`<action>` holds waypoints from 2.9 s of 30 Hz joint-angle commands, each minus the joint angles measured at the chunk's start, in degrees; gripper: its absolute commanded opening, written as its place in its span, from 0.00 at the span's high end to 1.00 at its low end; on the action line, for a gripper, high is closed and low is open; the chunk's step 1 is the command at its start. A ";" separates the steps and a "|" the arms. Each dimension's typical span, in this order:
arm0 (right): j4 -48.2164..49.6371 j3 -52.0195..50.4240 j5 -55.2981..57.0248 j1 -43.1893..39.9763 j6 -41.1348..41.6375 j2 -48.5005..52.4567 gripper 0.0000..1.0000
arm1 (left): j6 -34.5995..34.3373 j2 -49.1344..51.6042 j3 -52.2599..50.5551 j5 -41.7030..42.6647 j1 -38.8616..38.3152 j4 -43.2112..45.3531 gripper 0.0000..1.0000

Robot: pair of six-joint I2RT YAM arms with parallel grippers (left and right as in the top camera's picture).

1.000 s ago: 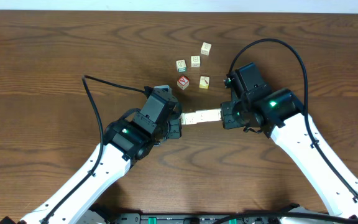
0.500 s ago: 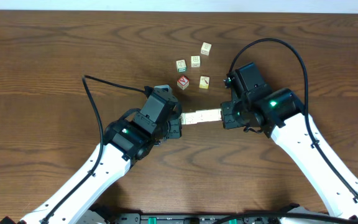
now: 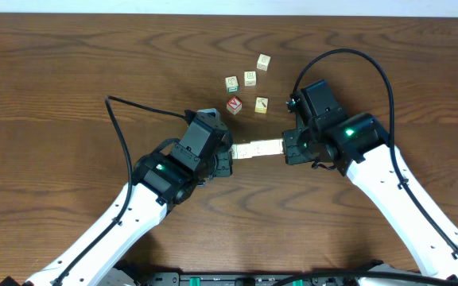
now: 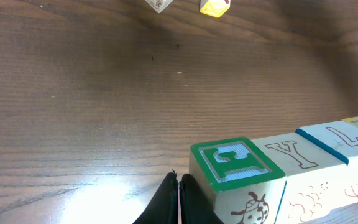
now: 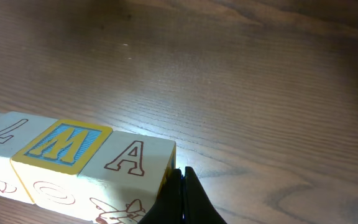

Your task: Lift 5 blocks

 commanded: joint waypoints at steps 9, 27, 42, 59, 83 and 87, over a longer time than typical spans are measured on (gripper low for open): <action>1.22 1.55 -21.53 5.35 -0.50 0.17 0.99 | 0.13 -1.66 7.15 13.03 -2.86 4.48 0.93; 0.39 2.12 -21.53 5.35 -0.48 0.17 0.99 | 0.17 -1.66 8.76 13.03 -2.86 3.28 0.93; 0.39 2.14 -22.60 5.35 0.87 0.17 0.99 | 0.17 -1.66 8.76 13.03 -2.86 2.82 0.93; 0.39 2.14 -22.56 5.35 0.83 0.17 0.99 | 0.37 -1.66 8.76 13.03 -2.86 2.64 0.93; 0.17 2.14 -22.43 5.35 0.74 0.20 0.99 | 0.57 -1.62 8.74 13.03 -2.89 1.68 0.93; 0.20 2.12 -21.90 5.35 0.76 0.26 0.99 | 1.05 -1.33 8.74 12.79 -3.72 1.38 0.93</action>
